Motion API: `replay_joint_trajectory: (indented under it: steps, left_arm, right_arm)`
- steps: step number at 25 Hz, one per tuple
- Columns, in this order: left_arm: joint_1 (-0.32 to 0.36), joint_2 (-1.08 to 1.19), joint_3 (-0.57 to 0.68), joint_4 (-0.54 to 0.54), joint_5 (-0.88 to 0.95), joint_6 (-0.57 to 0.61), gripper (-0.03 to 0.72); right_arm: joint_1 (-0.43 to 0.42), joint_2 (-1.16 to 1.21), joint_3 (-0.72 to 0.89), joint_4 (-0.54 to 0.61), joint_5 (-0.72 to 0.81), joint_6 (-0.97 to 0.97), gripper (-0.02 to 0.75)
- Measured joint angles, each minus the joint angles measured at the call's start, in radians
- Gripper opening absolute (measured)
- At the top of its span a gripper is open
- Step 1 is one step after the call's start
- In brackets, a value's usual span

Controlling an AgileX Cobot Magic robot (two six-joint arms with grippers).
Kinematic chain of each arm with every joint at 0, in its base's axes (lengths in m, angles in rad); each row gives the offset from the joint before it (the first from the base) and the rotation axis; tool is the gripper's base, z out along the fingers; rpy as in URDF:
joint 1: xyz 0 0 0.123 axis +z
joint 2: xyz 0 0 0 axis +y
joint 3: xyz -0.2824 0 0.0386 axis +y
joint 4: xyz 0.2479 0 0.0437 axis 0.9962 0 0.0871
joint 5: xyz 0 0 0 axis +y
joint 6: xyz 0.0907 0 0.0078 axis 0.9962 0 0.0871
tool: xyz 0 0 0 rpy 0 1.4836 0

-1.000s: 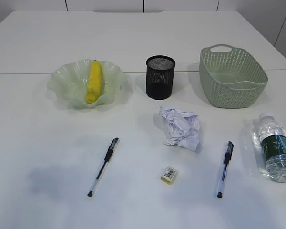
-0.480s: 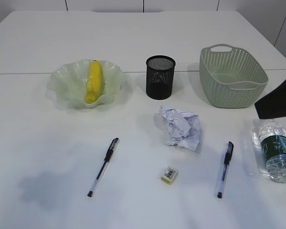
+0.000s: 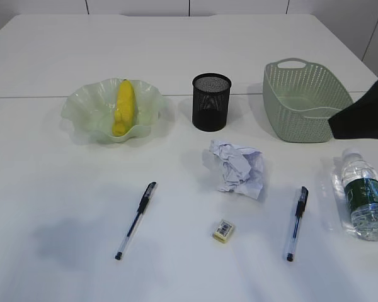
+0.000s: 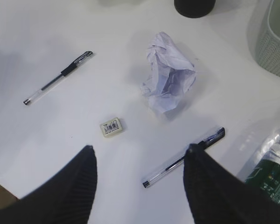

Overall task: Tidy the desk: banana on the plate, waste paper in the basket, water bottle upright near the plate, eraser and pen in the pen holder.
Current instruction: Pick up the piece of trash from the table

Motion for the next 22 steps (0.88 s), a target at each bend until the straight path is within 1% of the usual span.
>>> replay_joint_trajectory:
  steps: [2, 5, 12, 16, 22]
  left_arm:
    - [0.0, 0.0, 0.0, 0.0, -0.012, 0.0, 0.455]
    - [0.0, 0.0, 0.0, 0.0, -0.018, 0.0, 0.455]
    - [0.0, 0.0, 0.0, 0.0, -0.018, -0.001, 0.455]
    - [0.0, 0.0, 0.0, 0.0, -0.018, -0.001, 0.455]
    - [0.0, 0.0, 0.0, 0.006, -0.018, -0.001, 0.455]
  right_arm:
    - [0.059, 0.02, 0.0, -0.06, -0.033, 0.026, 0.438]
    - [0.125, 0.077, 0.0, -0.114, -0.062, 0.068, 0.438]
    - [0.24, 0.265, 0.0, -0.141, -0.157, 0.099, 0.438]
    - [0.279, 0.365, -0.025, -0.175, -0.213, 0.15, 0.438]
    - [0.282, 0.508, -0.126, -0.225, -0.234, 0.212, 0.438]
